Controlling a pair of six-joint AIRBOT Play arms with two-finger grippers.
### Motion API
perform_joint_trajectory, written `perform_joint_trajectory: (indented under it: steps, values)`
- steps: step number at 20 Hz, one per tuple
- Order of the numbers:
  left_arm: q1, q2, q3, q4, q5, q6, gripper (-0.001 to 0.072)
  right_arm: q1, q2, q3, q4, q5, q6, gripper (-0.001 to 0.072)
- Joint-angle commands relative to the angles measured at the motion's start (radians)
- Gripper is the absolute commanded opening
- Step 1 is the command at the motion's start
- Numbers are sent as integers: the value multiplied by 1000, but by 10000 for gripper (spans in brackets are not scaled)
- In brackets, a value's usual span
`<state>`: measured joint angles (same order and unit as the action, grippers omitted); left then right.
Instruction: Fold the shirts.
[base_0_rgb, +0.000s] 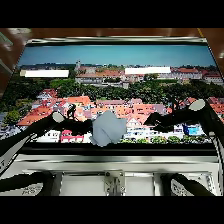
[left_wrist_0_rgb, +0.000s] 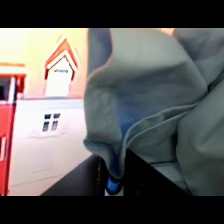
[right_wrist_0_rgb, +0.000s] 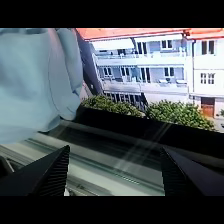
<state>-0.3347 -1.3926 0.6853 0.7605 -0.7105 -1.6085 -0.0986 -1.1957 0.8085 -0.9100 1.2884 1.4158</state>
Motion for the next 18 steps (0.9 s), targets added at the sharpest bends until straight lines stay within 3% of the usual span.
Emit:
perform_joint_trajectory:
  steps: [1, 2, 6, 10, 13, 15, 17, 18]
  values:
    - [-4, -8, 0, -39, 25, 4, 73, 43, -42, 0, 39, -60, -3, 681]
    - [-4, -6, 0, -39, 21, 5, 44, 80, -61, 0, 47, -95, -3, 681]
    - [-3, 9, 0, -35, -8, 38, 43, 252, -173, 0, 109, -256, -8, 681]
    - [-1, 23, 0, -31, -55, 53, 44, 320, -251, 0, 338, -375, -133, 681]
    - [-1, 25, 0, -32, -58, 53, 43, 320, -287, 0, 426, -447, -140, 676]
    - [-1, 25, 0, -32, -57, 53, 43, 320, -308, 0, 443, -448, -148, 476]
    - [-1, 26, 0, -32, -57, 53, 43, 320, -311, 0, 438, -456, -157, 98]
    - [0, 31, 0, -26, -55, 53, 43, 319, -309, 3, 439, -459, -172, 70]
